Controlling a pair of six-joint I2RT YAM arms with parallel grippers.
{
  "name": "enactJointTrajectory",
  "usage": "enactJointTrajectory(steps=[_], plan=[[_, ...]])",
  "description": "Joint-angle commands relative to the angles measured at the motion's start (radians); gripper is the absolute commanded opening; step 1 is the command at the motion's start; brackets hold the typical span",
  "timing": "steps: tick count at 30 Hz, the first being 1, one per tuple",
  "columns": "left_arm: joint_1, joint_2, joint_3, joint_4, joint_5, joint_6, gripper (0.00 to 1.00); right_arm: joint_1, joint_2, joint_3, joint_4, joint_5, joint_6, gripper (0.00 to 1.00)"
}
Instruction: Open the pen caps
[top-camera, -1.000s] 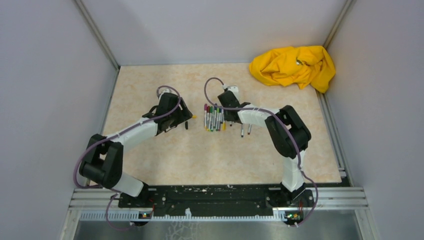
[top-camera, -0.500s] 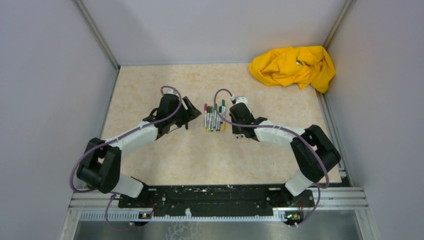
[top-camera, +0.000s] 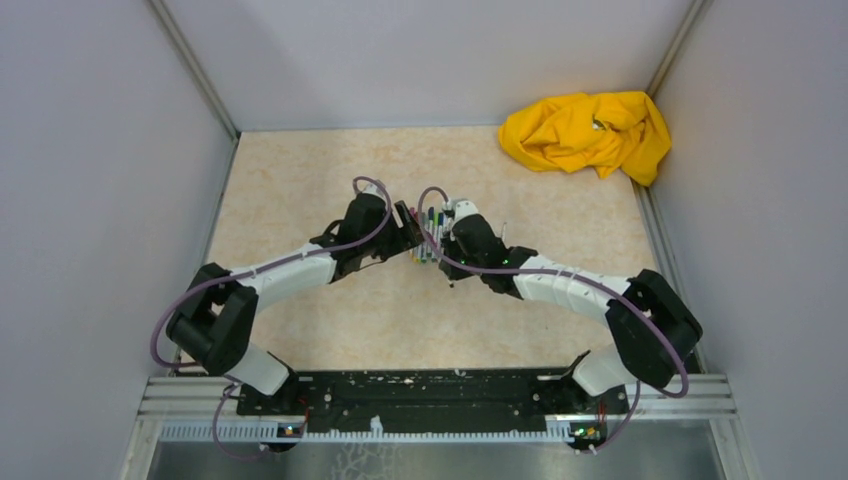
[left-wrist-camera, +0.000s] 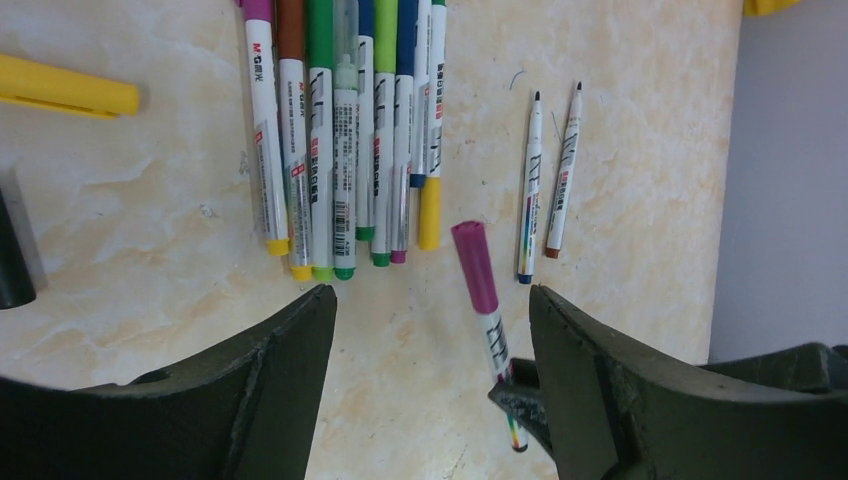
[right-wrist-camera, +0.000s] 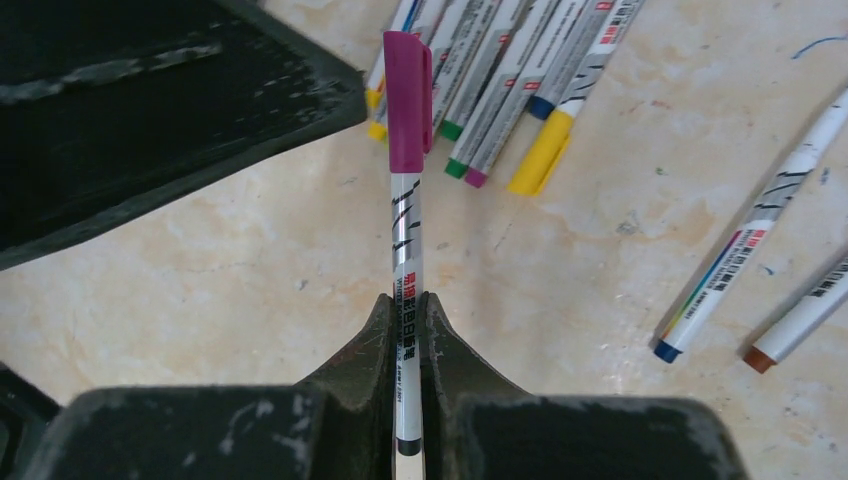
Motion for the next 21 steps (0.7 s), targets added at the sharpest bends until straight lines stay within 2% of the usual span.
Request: enactJointTrajectory(steps=[1,9,21], plan=[[-0.014,0.027,0.036,0.043,-0.012,-0.029,0.76,0.039,-0.047,-0.006,0.060,-0.031,0.025,0.00],[-0.021,0.033,0.030,0.047,-0.046,-0.055,0.72,0.074,-0.052,-0.012,0.103,-0.046,0.051,0.00],[-0.021,0.034,-0.002,0.075,-0.029,-0.113,0.47,0.097,-0.057,0.000,0.130,-0.058,0.068,0.00]])
